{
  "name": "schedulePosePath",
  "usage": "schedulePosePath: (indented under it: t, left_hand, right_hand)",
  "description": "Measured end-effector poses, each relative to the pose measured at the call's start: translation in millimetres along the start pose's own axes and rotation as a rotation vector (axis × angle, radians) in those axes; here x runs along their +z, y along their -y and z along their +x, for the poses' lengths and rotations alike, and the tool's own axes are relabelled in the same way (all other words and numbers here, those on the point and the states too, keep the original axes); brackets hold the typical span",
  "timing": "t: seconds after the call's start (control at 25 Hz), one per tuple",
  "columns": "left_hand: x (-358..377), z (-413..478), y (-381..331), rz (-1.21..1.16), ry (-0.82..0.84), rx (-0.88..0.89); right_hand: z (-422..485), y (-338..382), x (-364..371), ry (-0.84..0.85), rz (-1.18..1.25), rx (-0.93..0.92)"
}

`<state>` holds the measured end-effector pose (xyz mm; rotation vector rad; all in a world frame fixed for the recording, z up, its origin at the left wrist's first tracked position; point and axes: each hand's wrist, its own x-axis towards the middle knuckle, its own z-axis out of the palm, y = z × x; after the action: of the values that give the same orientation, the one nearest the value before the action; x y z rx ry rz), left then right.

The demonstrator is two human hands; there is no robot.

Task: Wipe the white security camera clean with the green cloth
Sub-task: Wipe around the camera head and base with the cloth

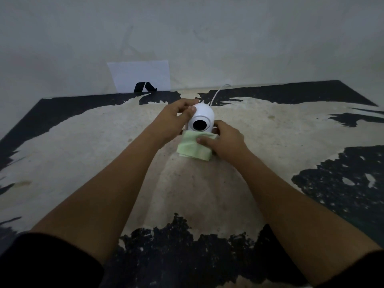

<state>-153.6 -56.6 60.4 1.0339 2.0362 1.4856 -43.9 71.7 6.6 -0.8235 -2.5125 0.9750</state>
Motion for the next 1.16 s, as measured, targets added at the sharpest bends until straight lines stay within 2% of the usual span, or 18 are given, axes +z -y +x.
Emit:
schedulePosePath:
  t: [0.16, 0.24, 0.44, 0.52, 0.8, 1.0, 1.16]
  left_hand:
    - [-0.9, 1.1, 2.6, -0.007, 0.008, 0.004]
    - [-1.7, 1.9, 4.3, 0.000, 0.006, 0.015]
    - [-2.8, 1.8, 6.0, 0.031, 0.013, 0.016]
    - [-3.5, 2.0, 6.0, 0.033, 0.018, 0.016]
    - [-1.0, 2.3, 6.8, 0.056, -0.012, 0.050]
    - [0.3, 0.0, 4.1, 0.082, -0.023, 0.083]
    - [-0.6, -0.8, 4.9, 0.100, -0.031, 0.087]
  right_hand:
    - [-7.6, 21.3, 23.7, -0.121, -0.082, 0.110]
    - [-12.5, 20.5, 26.6, -0.138, -0.117, 0.097]
    - [-8.3, 0.0, -0.9, 0.004, -0.176, -0.002]
    - [-1.6, -8.0, -15.2, 0.054, -0.114, -0.034]
    - [-3.5, 0.7, -7.2, 0.055, -0.034, -0.013]
    - [-13.0, 22.8, 22.9, -0.100, -0.123, 0.139]
    - [-13.5, 11.3, 9.3, 0.001, -0.186, 0.073]
